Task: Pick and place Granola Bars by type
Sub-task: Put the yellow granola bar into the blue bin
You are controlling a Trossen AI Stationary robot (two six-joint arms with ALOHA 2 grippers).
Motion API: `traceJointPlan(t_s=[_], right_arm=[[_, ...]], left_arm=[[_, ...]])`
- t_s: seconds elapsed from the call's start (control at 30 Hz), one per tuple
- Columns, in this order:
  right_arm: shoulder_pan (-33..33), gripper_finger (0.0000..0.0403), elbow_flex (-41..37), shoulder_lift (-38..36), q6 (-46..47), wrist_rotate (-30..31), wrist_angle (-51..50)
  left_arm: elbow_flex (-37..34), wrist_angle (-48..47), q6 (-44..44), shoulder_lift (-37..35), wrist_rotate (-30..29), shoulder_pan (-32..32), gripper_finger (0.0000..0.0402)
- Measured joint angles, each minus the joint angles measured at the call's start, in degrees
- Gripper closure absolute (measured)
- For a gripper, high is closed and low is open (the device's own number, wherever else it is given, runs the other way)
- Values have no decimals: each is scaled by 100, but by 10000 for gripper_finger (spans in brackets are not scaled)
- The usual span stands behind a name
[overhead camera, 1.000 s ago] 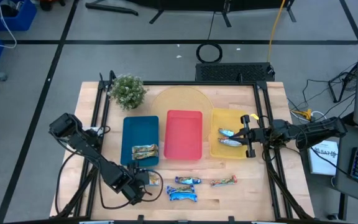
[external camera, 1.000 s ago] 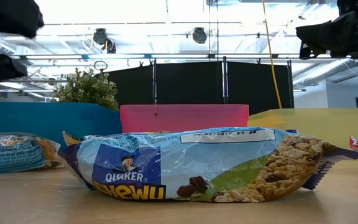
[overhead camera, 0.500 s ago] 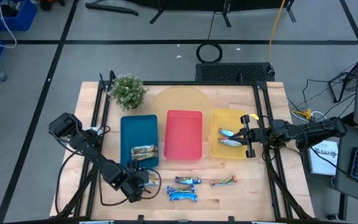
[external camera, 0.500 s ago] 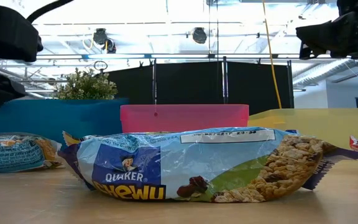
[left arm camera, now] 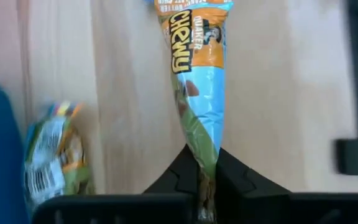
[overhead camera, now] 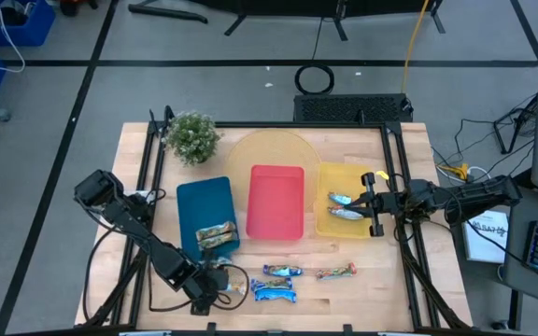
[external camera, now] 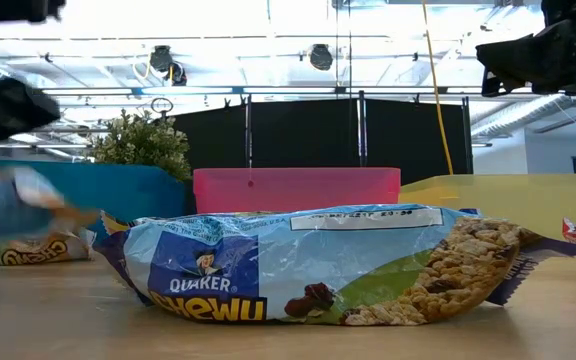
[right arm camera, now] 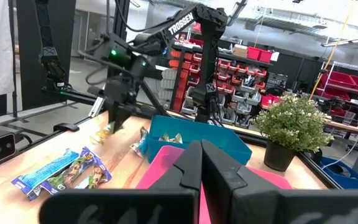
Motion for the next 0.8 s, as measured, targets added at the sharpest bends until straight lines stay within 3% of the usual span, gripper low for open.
traceJointPlan(t_s=[0.17, 0.4, 0.67, 0.8], right_arm=[[0, 403, 0, 0, 40, 0, -2], [0, 403, 0, 10, 44, 0, -2], [0, 403, 1, 33, 18, 0, 3], [0, 403, 0, 35, 10, 0, 4]], left_arm=[[387, -306, 554, -216, -456, -118, 347], [414, -756, 1538, -1499, -2400, -594, 382], [-379, -398, 3045, -3295, -2622, -802, 350], [-1201, -29, 3561, -4326, -2855, -594, 366]])
